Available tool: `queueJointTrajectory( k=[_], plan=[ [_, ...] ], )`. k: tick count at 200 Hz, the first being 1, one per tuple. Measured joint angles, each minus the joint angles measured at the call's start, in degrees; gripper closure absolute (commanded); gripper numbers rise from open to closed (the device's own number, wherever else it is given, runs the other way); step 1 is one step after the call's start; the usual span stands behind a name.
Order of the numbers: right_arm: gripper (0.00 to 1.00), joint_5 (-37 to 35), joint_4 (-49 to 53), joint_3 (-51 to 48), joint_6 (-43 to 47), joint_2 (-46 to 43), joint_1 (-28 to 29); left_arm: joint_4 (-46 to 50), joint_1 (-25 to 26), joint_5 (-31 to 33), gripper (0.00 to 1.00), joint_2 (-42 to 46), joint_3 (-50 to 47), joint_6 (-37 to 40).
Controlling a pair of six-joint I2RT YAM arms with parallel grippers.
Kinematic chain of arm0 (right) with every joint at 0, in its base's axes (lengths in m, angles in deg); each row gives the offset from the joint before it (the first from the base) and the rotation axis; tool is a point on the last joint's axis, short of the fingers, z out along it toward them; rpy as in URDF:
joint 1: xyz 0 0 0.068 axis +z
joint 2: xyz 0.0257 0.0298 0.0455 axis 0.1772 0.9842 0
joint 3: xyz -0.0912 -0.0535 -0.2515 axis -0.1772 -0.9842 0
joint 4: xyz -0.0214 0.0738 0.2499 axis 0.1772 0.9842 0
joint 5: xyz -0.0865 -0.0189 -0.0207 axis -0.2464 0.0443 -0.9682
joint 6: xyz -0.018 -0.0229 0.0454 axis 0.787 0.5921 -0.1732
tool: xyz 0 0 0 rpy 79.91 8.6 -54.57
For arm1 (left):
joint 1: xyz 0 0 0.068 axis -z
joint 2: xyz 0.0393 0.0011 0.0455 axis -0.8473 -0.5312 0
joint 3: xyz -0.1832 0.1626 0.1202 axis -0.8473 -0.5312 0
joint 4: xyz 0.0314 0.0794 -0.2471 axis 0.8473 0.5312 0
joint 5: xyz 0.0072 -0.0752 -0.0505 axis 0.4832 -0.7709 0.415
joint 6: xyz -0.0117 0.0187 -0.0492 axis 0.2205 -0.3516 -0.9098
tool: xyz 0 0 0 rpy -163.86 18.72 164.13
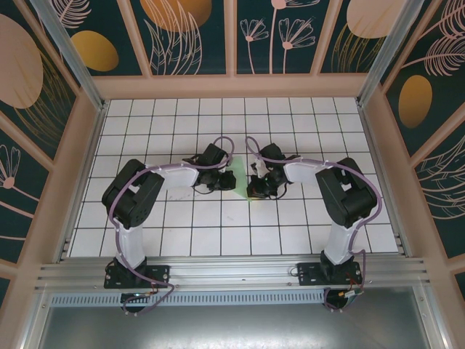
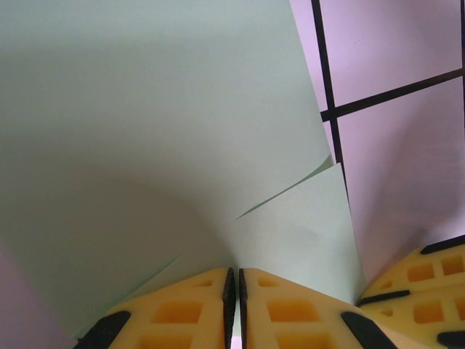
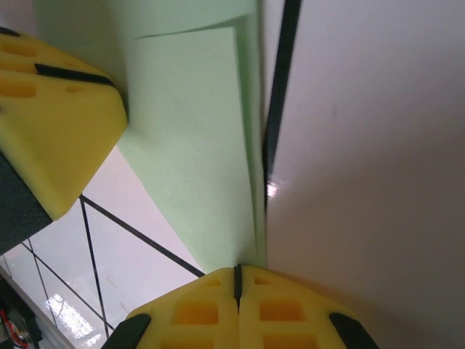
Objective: Fold a paper plane with a square sheet of paper (fold left side to right side)
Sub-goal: Third fold the triangle at the center of the table.
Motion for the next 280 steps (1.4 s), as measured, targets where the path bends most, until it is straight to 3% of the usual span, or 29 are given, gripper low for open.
queueJointTrajectory(
  k=[69,115,188,280],
  plan=[
    [1.0,0.5,-2.4,0.2,-6.0,-2.8,0.5,-2.3,0.0,0.0,0.86,0.5,-1.5,-0.3],
    [1.0,2.6,-6.2,1.9,-9.0,0.5,3.2,-2.5,0.0,0.0,0.86,0.5,-1.6,-0.5],
    [1.0,3.1,-7.1,2.8,-9.6,4.3,3.8,-2.5,0.0,0.5,0.86,0.5,-1.6,-0.5],
    [1.0,2.9,-6.6,0.5,-8.9,2.7,2.7,-2.4,0.1,1.2,0.87,0.5,-1.6,-0.4]
  ],
)
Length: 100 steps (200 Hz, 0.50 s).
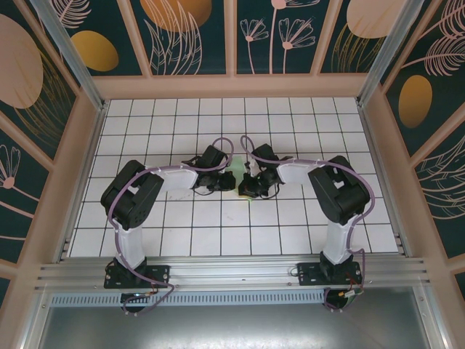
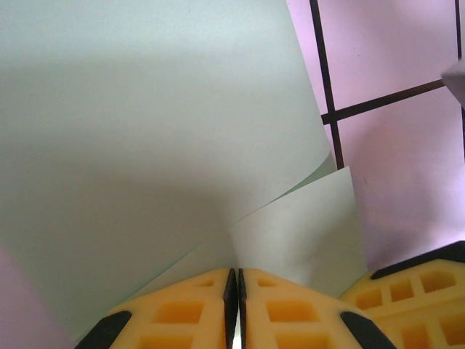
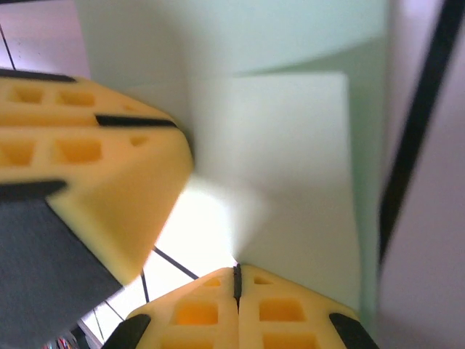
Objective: Fold a paper plane with a square sheet of paper (fold left side to right side)
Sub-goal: Third fold the triangle at the center of the table.
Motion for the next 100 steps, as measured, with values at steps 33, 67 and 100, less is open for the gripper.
queueJointTrajectory(
  k=[33,67,100],
  plan=[
    [1.0,-0.4,0.3,-4.6,0.2,-3.7,-1.2,0.0,0.0,0.2,0.87,0.0,0.0,0.0],
    [1.0,-0.4,1.4,-7.6,1.1,-6.3,-3.1,0.3,0.0,0.2,0.87,0.0,0.2,0.0],
    [1.0,-0.4,2.1,-9.5,2.0,-8.1,-4.5,0.5,0.0,0.2,0.86,0.0,0.3,0.0]
  ],
)
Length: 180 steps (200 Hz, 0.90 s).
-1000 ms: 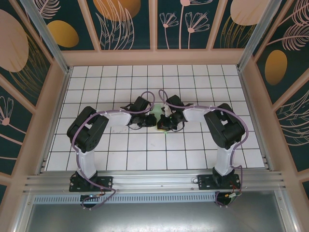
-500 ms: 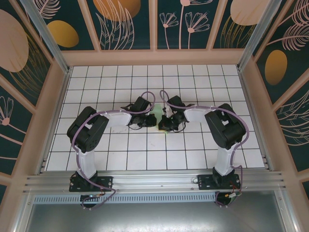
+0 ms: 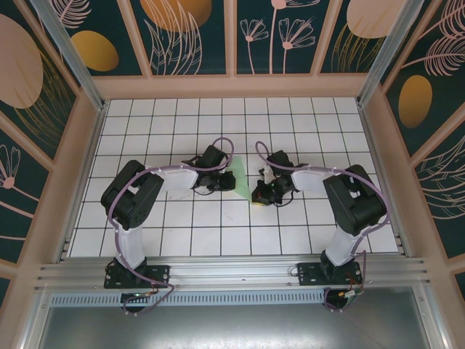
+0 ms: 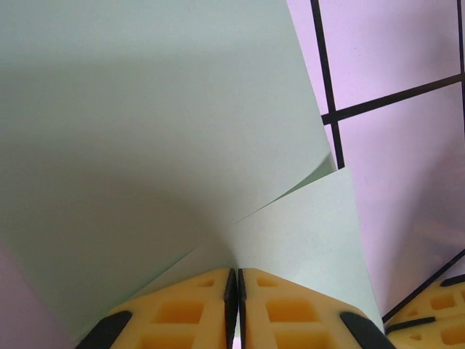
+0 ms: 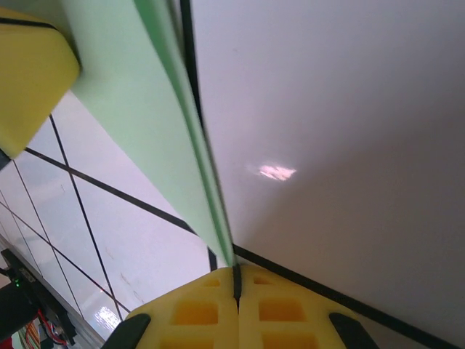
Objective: Fold a paper plane with a square sheet of paper (fold left side to right side)
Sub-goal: Third fold the triangle at the center of the table, then fourth fold the wing at the center of the table.
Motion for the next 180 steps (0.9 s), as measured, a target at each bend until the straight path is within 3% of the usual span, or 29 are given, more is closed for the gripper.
queueJointTrajectory(
  k=[43,81,122,150,180],
  plan=[
    [1.0,-1.1,3.4,-0.1,2.9,-3.1,-1.6,1.0,0.0,-0.2,0.76,0.0,1.2,0.2],
    [0.72,-1.1,0.7,1.6,6.9,-8.0,-3.1,3.1,-0.3,-0.3,0.58,2.0,3.3,0.4],
    [0.48,-0.4,-9.2,3.8,12.7,-6.8,-3.4,2.4,-3.7,-0.2,0.46,12.1,2.4,-1.1],
    [0.47,0.9,-13.3,6.4,16.4,-1.7,-3.4,-0.4,-7.1,-0.2,0.44,17.9,-2.6,-3.8],
    [0.53,2.7,-14.3,8.3,18.7,4.0,-3.0,-2.2,-7.4,-0.7,0.43,17.5,-8.3,-7.0]
  ],
)
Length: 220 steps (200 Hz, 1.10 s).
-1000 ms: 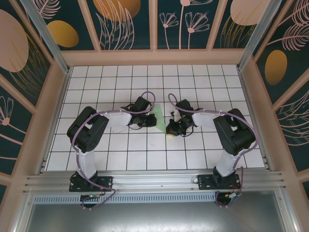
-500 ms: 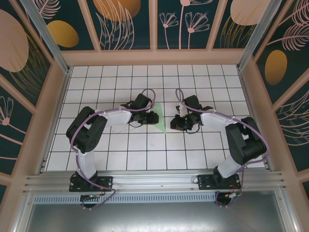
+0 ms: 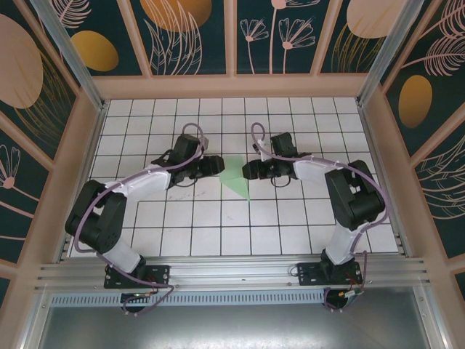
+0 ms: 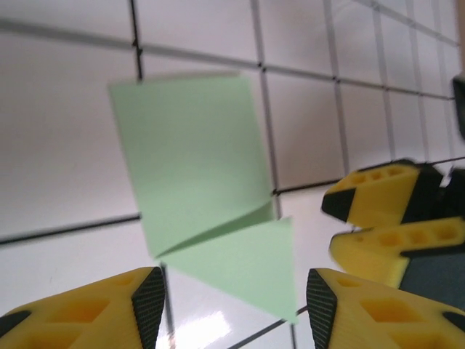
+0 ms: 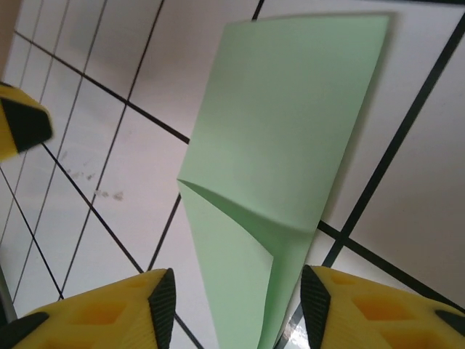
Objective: Fold a paper plane with a square sheet of paper (fold left side to right side)
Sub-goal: Fourth fold the wing at the center of the table.
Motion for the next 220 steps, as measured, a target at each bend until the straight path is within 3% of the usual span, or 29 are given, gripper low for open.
queueJointTrajectory(
  k=[55,88,165,220],
  plan=[
    [0.77,1.4,0.0,2.7,2.0,5.6,1.6,-1.8,0.1,-1.4,0.43,-2.8,-2.0,-2.6],
    [1.0,1.2,0.3,2.8,2.5,5.7,1.7,-2.5,0.1,-1.6,0.43,-3.8,-2.0,-2.8],
    [1.0,-0.1,0.7,2.8,2.3,4.8,1.6,-2.7,0.2,-3.2,0.43,-8.0,-1.1,-3.5],
    [1.0,-0.1,0.7,2.6,2.3,4.1,1.5,-4.8,0.5,-5.5,0.53,-10.7,1.4,-4.5]
  ],
)
